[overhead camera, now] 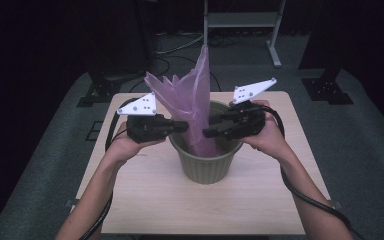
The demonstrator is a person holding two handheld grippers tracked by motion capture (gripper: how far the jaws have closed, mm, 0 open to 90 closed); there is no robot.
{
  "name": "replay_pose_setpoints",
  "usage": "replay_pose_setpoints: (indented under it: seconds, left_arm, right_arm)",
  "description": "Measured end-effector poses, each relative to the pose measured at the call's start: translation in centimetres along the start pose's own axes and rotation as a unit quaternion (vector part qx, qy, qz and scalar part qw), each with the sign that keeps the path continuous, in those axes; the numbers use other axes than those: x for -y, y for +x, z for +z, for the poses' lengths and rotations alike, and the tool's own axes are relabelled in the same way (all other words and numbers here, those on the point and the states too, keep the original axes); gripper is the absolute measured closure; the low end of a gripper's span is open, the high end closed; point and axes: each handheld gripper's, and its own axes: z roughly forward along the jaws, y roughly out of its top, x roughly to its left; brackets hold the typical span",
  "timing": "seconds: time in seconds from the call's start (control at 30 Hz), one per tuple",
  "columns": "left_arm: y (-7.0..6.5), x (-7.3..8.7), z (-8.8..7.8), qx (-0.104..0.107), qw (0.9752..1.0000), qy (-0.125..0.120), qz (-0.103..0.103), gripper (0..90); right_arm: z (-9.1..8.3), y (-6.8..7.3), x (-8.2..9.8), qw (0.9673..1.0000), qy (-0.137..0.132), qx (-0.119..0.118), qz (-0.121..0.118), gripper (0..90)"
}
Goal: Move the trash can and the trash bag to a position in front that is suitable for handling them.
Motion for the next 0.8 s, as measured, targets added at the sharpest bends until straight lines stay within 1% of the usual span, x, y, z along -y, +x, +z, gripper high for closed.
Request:
replay_pose_setpoints:
  seconds: [0.03,0.07,0.13,0.17,0.23,0.3,0.33,0.37,0.4,0.47,0.53,0.57,0.6,0.63,0.67,0.8]
  left_arm:
    - [0.0,0.0,0.0,0.000,1.0000,0.000,-0.001,90.0]
    - [0.0,0.0,0.0,0.000,1.0000,-0.001,-0.001,90.0]
    - [0.1,0.1,-0.3,-0.004,1.0000,0.000,-0.001,89.9]
    - [0.2,0.2,-0.4,-0.003,1.0000,0.000,-0.005,88.5]
    - [0.3,0.5,-0.6,-0.004,0.9999,0.000,-0.011,84.7]
    - [0.3,0.8,-0.5,-0.002,0.9999,0.001,-0.015,79.0]
    - [0.2,0.9,-0.4,-0.002,0.9998,0.003,-0.017,74.3]
    - [0.2,1.0,-0.2,0.000,0.9999,0.005,-0.016,71.9]
    - [0.1,1.0,-0.1,0.002,0.9998,0.006,-0.021,68.0]
    - [0.0,1.0,0.2,-0.001,0.9997,0.010,-0.022,57.5]
    - [-0.2,0.7,0.6,-0.010,0.9994,0.012,-0.030,46.7]
    - [-0.3,0.5,0.8,-0.017,0.9991,0.013,-0.036,39.6]
    - [-0.3,0.3,1.0,-0.020,0.9989,0.013,-0.040,35.6]
    - [-0.3,0.2,1.2,-0.022,0.9990,0.011,-0.039,33.8]
    - [-0.4,0.0,1.4,-0.025,0.9988,0.013,-0.039,29.7]
    - [-0.6,-0.5,2.2,-0.026,0.9987,0.014,-0.041,24.9]
  right_arm:
    - [0.2,0.2,-0.2,0.9999,0.009,0.005,-0.003,74.7]
    - [0.4,0.3,-0.3,0.9997,0.020,0.009,-0.005,80.1]
    - [0.5,0.5,-0.4,0.9989,0.038,0.023,-0.013,87.2]
    - [0.5,0.5,-0.3,0.9985,0.044,0.028,-0.016,88.6]
    - [0.2,0.5,-0.1,0.9976,0.053,0.043,-0.014,89.9]
    - [-0.1,0.2,0.3,0.9970,0.050,0.060,0.001,90.0]
    - [-0.3,-0.1,0.4,0.9963,0.050,0.070,0.007,90.0]
    - [-0.4,-0.3,0.6,0.9953,0.051,0.081,0.015,90.0]
    - [-0.4,-0.4,0.7,0.9944,0.050,0.091,0.022,90.0]
    - [-0.4,-0.7,1.0,0.9926,0.051,0.105,0.033,90.0]
    - [-0.3,-0.8,1.2,0.9912,0.053,0.116,0.036,90.0]
    - [-0.2,-0.8,1.2,0.9911,0.052,0.116,0.038,90.0]
    - [-0.1,-0.7,1.2,0.9914,0.050,0.115,0.039,90.0]
    - [0.0,-0.6,1.2,0.9918,0.047,0.113,0.038,90.0]
    - [0.1,-0.5,1.2,0.9921,0.047,0.111,0.037,90.0]
    - [0.9,0.3,1.0,0.9934,0.048,0.100,0.031,90.0]
